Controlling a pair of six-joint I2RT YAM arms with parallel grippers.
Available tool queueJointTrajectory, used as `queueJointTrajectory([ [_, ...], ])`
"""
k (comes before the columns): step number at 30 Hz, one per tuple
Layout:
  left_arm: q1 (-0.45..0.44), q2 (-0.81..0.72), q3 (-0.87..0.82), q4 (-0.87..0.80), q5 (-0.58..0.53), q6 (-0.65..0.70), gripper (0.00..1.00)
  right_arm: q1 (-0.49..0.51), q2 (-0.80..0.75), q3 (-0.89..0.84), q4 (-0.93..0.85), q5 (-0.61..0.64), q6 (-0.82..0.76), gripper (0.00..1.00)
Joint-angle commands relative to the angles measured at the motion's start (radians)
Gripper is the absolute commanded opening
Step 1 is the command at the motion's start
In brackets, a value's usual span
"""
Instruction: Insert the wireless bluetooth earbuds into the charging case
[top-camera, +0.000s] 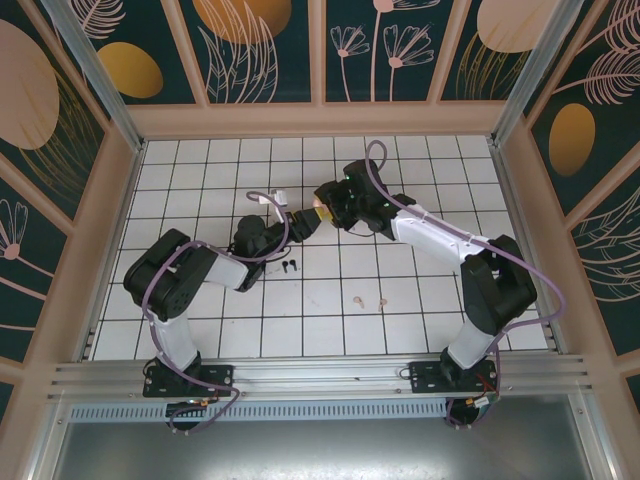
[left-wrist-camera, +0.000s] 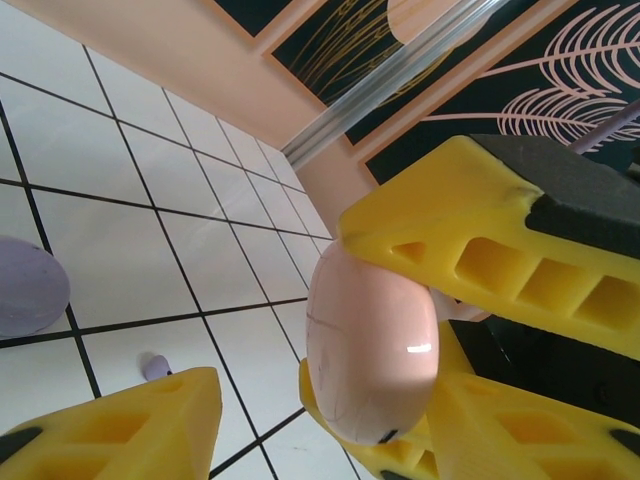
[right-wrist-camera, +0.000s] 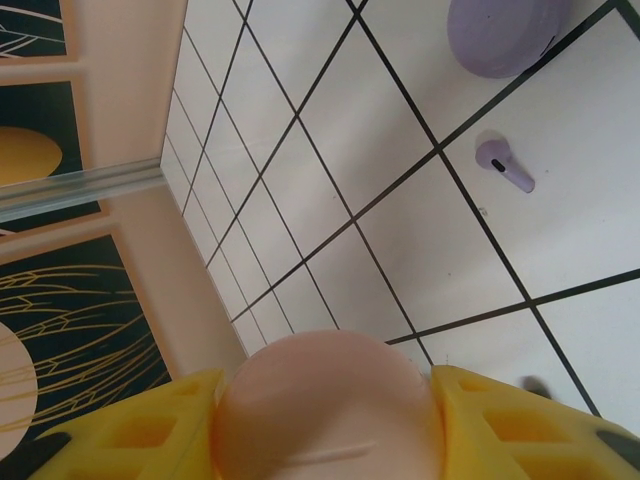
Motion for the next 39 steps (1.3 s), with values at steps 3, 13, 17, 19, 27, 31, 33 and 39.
queueJointTrajectory([
  [3, -0.008, 0.023, 0.039, 0.06, 0.021, -0.012, 0.54, 0.013, 0.019, -0.015, 0.037, -0.013, 0.008, 0.48],
  [13, -0.007, 0.033, 0.045, 0.063, 0.021, -0.013, 0.42, 0.014, 0.014, -0.023, 0.04, -0.013, 0.009, 0.48],
  [17, -0.009, 0.037, 0.043, 0.068, 0.023, -0.014, 0.33, 0.014, 0.013, -0.029, 0.049, -0.014, 0.016, 0.48],
  [19, -0.008, 0.039, 0.043, 0.071, 0.024, -0.018, 0.29, 0.014, 0.011, -0.031, 0.054, -0.014, 0.017, 0.48],
  [27, -0.009, 0.044, 0.046, 0.078, 0.034, -0.03, 0.08, 0.014, 0.005, -0.015, 0.075, -0.018, 0.011, 0.67],
  [31, -0.009, 0.032, 0.042, 0.076, 0.04, -0.039, 0.0, -0.001, -0.02, 0.024, 0.045, 0.012, -0.029, 0.83],
  [33, -0.009, 0.018, 0.034, 0.068, 0.047, -0.041, 0.0, -0.011, -0.053, 0.025, 0.019, 0.039, -0.056, 0.85],
  [39, -0.003, -0.08, 0.018, -0.055, 0.083, 0.026, 0.0, -0.074, -0.224, -0.129, 0.037, 0.056, -0.254, 0.86],
])
